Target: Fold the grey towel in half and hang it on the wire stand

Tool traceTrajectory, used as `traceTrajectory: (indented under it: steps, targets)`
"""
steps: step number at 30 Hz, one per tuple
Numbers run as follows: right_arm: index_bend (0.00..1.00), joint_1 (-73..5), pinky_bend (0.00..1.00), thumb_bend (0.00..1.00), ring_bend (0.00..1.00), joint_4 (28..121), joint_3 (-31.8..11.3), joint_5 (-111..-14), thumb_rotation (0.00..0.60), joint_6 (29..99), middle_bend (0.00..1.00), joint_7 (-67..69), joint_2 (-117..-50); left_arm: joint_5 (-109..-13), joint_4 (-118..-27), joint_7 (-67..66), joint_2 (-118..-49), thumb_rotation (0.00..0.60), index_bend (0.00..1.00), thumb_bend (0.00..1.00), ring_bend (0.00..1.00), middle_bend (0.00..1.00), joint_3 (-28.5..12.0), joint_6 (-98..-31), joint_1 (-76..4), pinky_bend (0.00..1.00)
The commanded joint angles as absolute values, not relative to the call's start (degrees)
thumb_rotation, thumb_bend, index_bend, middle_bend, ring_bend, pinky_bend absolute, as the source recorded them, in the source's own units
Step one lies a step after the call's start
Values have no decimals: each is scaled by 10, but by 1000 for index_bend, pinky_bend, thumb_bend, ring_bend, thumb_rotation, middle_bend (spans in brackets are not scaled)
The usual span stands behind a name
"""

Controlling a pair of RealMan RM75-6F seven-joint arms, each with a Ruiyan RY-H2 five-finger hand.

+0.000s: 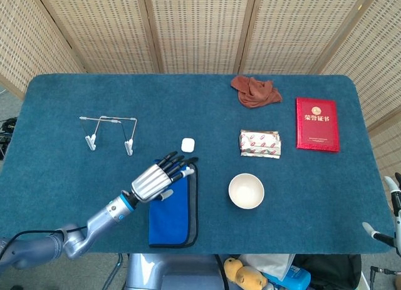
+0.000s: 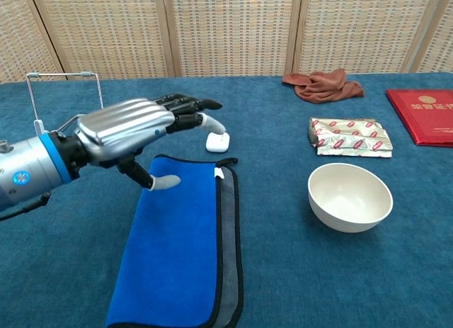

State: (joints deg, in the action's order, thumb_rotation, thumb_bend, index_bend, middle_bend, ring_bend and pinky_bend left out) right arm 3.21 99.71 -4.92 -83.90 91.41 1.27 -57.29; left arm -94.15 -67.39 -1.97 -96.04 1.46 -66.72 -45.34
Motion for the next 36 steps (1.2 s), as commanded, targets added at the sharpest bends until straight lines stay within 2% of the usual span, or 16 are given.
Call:
traceTrajectory:
  steps: [1,7,14,23,36]
  targets:
    - [50,31,0,0,0,997,-49,-838,600,911,0,11,-574,-859,-685,-60,-944,600,225,327,0,0,-38,-598,-462,0]
    - [51,28,0,0,0,997,-50,-833,600,906,0,5,-576,-791,-654,-81,-968,600,250,327,0,0,-71,-539,-475,0]
    - [51,25,0,0,0,995,-53,-823,600,898,0,2,-578,-728,-626,-108,-989,600,269,334,0,0,-90,-484,-486,0]
    - [51,21,0,0,0,993,-54,-818,600,892,0,-1,-580,-680,-603,-139,-1006,600,270,341,0,0,-101,-453,-493,0]
    - [50,21,0,0,0,993,-56,-814,600,892,0,0,-580,-656,-567,-156,-1022,600,295,347,0,0,-94,-433,-491,0]
